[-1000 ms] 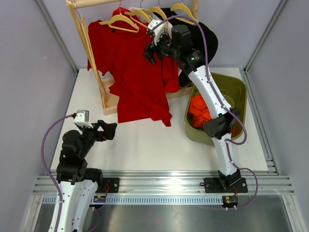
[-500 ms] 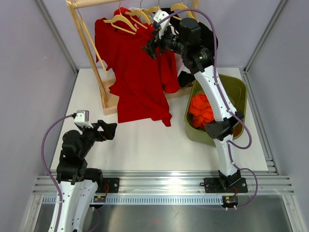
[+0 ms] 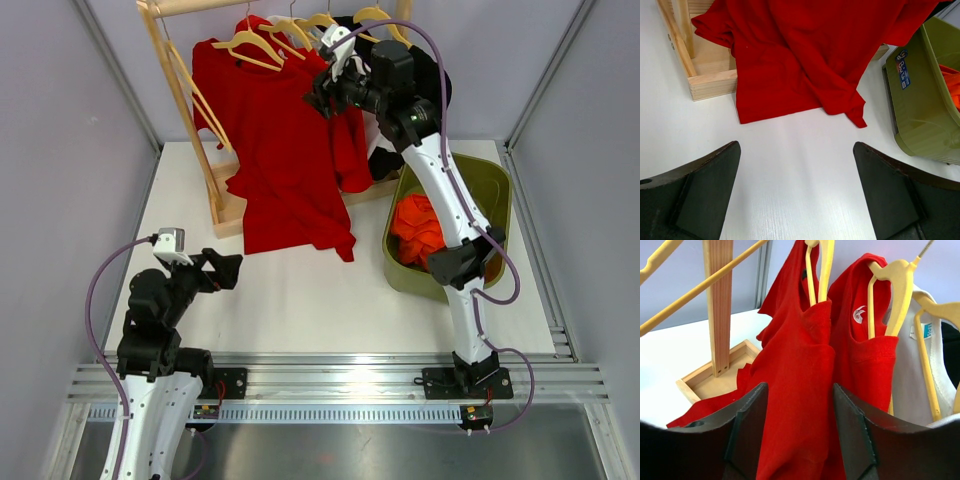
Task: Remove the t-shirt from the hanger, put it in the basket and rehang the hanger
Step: Grab a hanger with a tshirt on it with the right arm
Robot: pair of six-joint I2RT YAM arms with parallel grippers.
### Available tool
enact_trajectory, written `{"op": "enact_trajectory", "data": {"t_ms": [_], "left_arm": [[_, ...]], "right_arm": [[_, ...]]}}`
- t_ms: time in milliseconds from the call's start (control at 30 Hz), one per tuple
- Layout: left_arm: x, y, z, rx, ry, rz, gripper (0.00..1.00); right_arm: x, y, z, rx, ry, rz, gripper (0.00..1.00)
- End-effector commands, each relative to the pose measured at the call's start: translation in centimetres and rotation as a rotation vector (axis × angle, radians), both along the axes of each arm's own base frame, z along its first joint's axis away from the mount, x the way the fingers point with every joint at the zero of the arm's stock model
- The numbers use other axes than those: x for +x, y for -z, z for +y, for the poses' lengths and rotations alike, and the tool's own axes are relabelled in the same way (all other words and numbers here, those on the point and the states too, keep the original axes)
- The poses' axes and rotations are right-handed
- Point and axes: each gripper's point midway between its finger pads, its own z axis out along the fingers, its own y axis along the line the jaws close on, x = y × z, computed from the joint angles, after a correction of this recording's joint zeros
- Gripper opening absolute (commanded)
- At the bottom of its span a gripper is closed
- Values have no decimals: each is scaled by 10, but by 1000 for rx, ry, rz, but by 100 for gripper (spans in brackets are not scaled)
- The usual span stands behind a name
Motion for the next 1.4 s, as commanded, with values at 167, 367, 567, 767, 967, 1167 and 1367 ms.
{"op": "enact_trajectory", "data": {"t_ms": [167, 367, 567, 767, 967, 1167, 1367], "left_arm": [[4, -11, 3, -1, -16, -42, 99], [4, -10, 3, -1, -18, -41, 99], [5, -9, 3, -1, -16, -36, 99], [5, -9, 2, -1, -16, -35, 99], [5, -9, 2, -1, -15, -35, 99], [5, -9, 2, -1, -15, -36, 99], [5, -9, 3, -1, -16, -36, 99]], "right_arm": [[16, 7, 2, 28, 14, 2, 53], [18, 22, 5, 12, 2, 32, 50], [9, 24, 10, 19, -45, 60, 38], [-2, 3, 10, 60, -69, 52, 28], [-18, -18, 10, 112, -108, 62, 0], [-38, -41, 10, 170, -155, 84, 0], [-54, -73, 4, 246, -164, 75, 0]]}}
